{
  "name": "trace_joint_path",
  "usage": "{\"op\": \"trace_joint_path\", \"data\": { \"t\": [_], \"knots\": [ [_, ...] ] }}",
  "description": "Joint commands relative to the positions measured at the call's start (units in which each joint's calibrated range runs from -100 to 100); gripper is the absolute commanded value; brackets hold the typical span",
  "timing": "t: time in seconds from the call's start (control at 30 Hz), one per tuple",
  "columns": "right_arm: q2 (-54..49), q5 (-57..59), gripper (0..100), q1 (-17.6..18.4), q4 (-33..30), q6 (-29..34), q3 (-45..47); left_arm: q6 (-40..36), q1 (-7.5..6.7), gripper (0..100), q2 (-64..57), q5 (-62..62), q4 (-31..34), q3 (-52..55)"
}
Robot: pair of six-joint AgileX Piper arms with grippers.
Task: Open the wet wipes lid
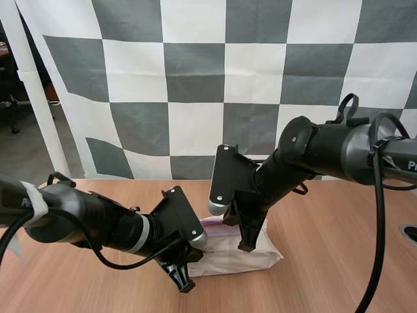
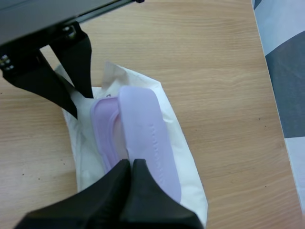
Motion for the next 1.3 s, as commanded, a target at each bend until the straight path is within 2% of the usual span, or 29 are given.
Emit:
{"op": "trace_joint_path", "data": {
  "t": [0.0, 0.37, 0.57, 0.9, 1.0, 1.1, 1.17, 1.27],
  "knots": [
    [0.5, -5.5, 0, 0.0, -0.2, 0.0, -0.2, 0.9, 0.0, 0, 0.1, 0.4, 0.1, 0.0],
    [9.3, -23.5, 0, 0.0, 1.5, -3.2, -0.2, 0.9, 0.0, 0, 0.1, 0.4, 0.1, 0.0],
    [15.4, -28.5, 0, 0.0, 5.9, -8.2, -0.2, 0.9, 0.0, 0, 0.1, 0.0, 0.1, 0.0],
    [25.8, -31.3, 0, 0.0, 6.6, -9.1, -0.2, 0.9, 0.0, 0, 0.1, -2.2, -0.3, 0.0],
    [24.8, -33.2, 0, 0.0, 6.7, -9.1, -0.2, 0.9, 0.0, 0, 0.1, -2.2, -0.3, 0.0],
    [19.2, -33.2, 0, 0.0, 6.6, -7.4, -0.5, 0.9, 0.0, 0, 0.1, -2.2, -0.3, 0.0],
    [14.2, -31.7, 0, -0.1, 4.7, -4.1, -1.1, 0.9, 0.0, 0, 0.1, -2.2, -0.3, 0.0],
    [5.6, -28.6, 0, -0.1, -1.3, 3.5, -2.0, 0.9, 0.0, 0, 0.1, -2.2, -0.3, 0.0]
  ]
}}
